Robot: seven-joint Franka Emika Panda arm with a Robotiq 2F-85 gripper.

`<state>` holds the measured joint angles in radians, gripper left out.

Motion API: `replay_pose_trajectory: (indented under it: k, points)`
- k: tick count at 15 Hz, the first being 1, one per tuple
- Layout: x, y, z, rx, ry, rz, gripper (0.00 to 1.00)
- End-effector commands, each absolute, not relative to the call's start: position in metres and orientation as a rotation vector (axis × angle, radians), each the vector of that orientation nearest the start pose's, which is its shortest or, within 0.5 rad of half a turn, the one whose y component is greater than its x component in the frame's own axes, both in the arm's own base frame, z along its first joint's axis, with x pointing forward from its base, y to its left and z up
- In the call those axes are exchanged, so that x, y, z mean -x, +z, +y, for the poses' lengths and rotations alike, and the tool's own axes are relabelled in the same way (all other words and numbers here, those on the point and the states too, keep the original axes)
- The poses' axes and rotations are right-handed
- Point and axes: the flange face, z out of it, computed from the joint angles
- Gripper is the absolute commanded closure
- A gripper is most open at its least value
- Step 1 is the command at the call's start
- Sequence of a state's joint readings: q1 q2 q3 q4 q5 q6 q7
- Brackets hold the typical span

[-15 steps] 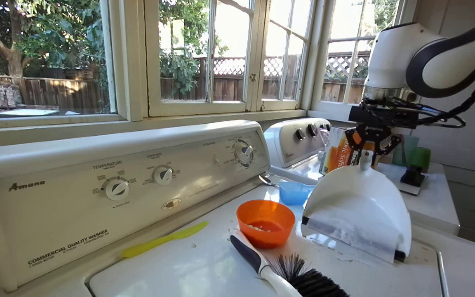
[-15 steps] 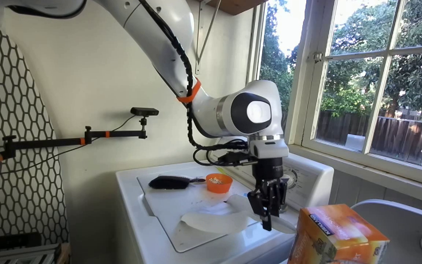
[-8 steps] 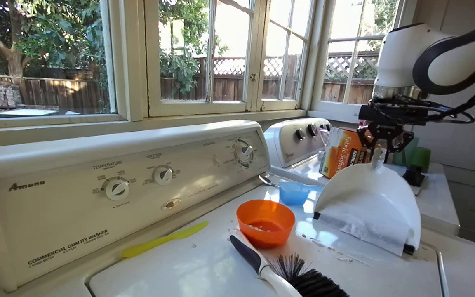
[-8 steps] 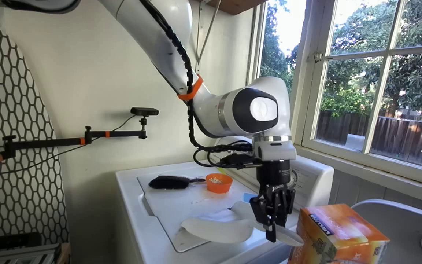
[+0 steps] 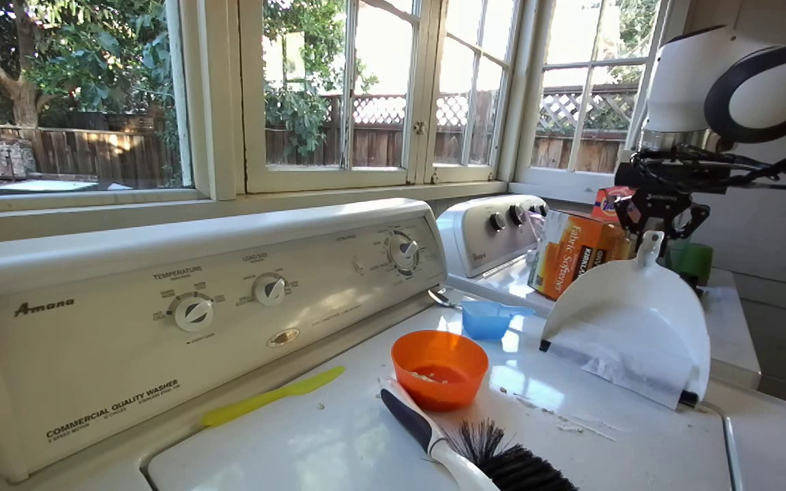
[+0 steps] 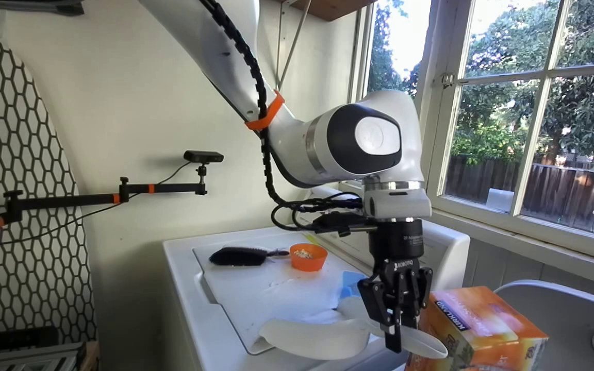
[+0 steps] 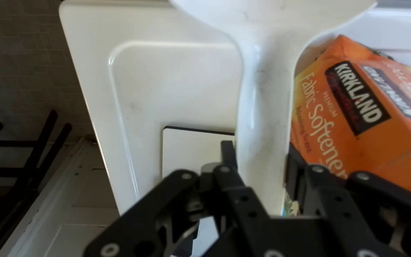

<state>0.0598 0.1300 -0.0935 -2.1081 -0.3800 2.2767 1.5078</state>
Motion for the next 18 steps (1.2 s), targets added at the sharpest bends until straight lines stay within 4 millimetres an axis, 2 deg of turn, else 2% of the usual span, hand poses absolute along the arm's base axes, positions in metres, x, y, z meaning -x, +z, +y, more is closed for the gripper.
replay_pose_trajectory:
  k: [1,6,10,14,18]
  points:
    - [-0.548,0.364,-0.031,2.651,-0.389,2.038,0.90]
    - [-0.532,0.353,-0.022,2.656,-0.370,2.026,0.90]
    - [-0.510,0.345,-0.017,2.648,-0.393,2.068,0.90]
    - [-0.496,0.341,-0.017,2.648,-0.490,2.126,0.90]
    - [-0.489,0.340,-0.016,2.620,-0.604,2.171,0.90]
